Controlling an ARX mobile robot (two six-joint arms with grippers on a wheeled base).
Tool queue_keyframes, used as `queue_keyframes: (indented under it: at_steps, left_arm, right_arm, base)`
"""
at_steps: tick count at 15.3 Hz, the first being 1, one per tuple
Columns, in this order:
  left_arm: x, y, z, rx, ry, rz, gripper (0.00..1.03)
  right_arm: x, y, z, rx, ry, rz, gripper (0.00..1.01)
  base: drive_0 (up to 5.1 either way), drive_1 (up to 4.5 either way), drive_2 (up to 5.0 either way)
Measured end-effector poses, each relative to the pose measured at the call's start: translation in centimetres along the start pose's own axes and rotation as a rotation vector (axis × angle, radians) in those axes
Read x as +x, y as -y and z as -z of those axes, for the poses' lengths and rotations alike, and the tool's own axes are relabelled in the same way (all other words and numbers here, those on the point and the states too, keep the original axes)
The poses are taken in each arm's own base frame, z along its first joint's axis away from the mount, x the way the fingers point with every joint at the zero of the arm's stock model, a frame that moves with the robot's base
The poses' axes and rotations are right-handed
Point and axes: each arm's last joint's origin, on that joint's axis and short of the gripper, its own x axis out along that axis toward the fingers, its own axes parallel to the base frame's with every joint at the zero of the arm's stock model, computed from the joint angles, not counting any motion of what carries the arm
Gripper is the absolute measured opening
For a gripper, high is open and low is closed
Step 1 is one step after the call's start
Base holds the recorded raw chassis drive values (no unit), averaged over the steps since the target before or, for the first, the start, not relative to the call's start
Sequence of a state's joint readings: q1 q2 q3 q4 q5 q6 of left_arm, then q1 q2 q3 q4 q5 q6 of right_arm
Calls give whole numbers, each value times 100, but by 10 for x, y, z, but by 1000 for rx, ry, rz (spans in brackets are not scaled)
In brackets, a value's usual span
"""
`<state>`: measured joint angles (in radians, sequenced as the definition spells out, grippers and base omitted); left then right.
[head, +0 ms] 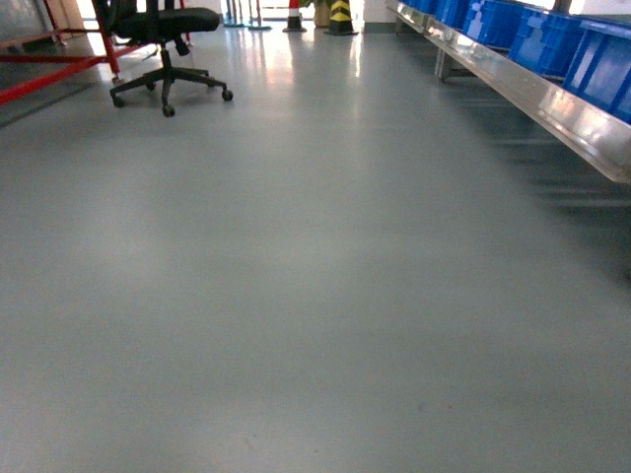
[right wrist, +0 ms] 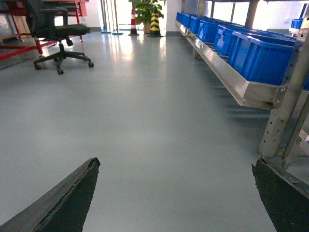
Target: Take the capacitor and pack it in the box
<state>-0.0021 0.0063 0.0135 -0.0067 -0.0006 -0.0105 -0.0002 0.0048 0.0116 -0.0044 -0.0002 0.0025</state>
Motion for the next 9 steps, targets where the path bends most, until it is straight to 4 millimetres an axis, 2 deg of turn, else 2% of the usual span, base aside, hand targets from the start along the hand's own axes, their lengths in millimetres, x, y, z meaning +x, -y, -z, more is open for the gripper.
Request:
queue_keyframes:
  at_steps: [9]
  left_arm:
    - [0, 0, 0, 0, 1, 0, 45]
  right_arm:
    - [0, 0, 0, 0, 2, 0, 98]
  base:
    - [-494, 252, 252]
